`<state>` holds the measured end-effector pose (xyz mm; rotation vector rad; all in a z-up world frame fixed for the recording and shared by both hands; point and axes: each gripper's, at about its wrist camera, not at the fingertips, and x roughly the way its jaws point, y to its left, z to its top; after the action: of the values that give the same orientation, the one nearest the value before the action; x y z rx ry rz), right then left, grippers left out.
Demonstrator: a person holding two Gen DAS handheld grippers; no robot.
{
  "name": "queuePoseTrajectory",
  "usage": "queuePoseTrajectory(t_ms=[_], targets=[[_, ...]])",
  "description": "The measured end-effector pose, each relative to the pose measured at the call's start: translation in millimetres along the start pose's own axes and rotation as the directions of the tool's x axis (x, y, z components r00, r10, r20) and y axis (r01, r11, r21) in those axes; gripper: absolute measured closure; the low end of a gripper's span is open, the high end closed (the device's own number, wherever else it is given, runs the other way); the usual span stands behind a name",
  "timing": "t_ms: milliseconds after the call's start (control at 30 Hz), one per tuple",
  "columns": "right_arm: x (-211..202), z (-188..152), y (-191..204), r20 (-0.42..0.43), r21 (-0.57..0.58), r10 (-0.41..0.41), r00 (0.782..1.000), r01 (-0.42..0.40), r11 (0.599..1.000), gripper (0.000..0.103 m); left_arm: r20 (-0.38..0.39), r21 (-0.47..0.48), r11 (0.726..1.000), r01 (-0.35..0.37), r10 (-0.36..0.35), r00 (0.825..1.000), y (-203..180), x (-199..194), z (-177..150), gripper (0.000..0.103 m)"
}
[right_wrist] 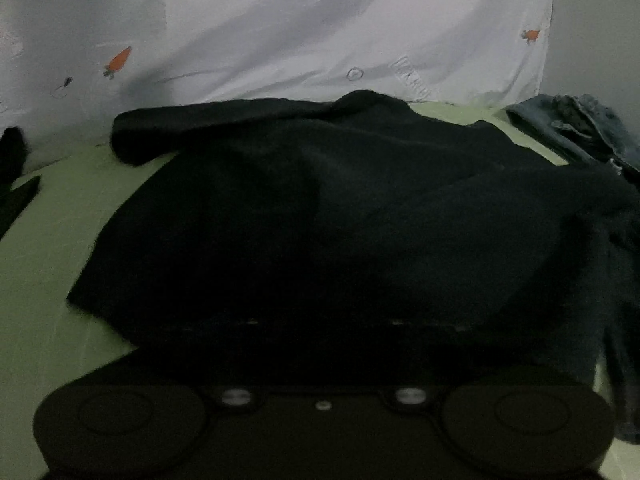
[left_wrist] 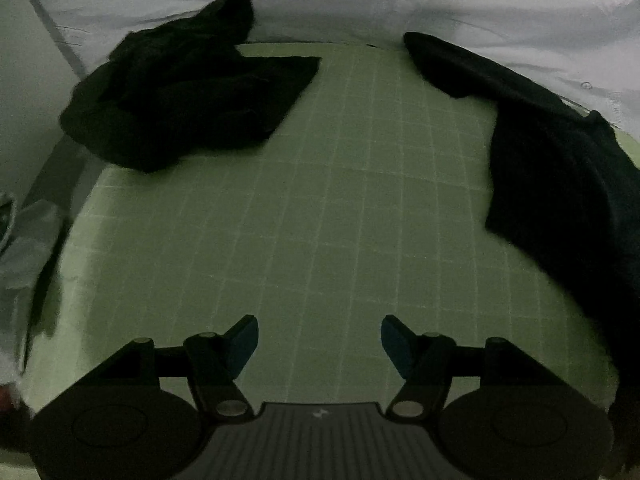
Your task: Fold clothes
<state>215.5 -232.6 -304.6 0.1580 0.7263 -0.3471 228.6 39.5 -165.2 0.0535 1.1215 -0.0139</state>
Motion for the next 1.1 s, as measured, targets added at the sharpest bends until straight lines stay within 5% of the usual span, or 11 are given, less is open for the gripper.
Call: queuePoseTrajectory(t_ms=[267,533,767,867,933,1000,1033,1100], targets=[[-51,-22,-37,-0.117,0.130,0.046,0.992,-0.030,0.991,0.078,-0.048,0.093,0.989,0.115,-0.111,0.993,-37,30,11,0.034],[-70,-14,-77,-0.130,0.276,0.018,0.991,0.019,0.961,0.026,-0.079,0.261,0.939,0.225,-0.212,0.974,-97,72,21,0.030],[-85,-3,-98,-0.048,0.266,-0.157,0.986,0.164,0.950,0.019,-0.030,0.361,0.900,0.246,-0.253,0.967,-140,92,36,0.027],[-75,-1,-105,-0.076,0.250,-0.205,0.976,0.218,0.943,0.016,-0.011,0.385,0.891,0.240,-0.256,0.967,-154,99,40,0.023],[-64,-3,-108,-0.120,0.232,-0.221,0.968,0.244,0.942,0.016,-0.001,0.404,0.880,0.250,-0.273,0.962,-158,99,41,0.038],[-54,-5,-110,-0.164,0.212,-0.228,0.960,0.260,0.942,0.016,0.000,0.411,0.868,0.280,-0.307,0.952,-158,94,38,0.069],[-51,-7,-110,-0.186,0.203,-0.226,0.956,0.262,0.943,0.016,0.006,0.409,0.872,0.269,-0.297,0.955,-157,91,35,0.093],[-49,-9,-111,-0.210,0.197,-0.227,0.951,0.268,0.943,0.016,0.020,0.405,0.882,0.241,-0.272,0.962,-156,85,28,0.097]])
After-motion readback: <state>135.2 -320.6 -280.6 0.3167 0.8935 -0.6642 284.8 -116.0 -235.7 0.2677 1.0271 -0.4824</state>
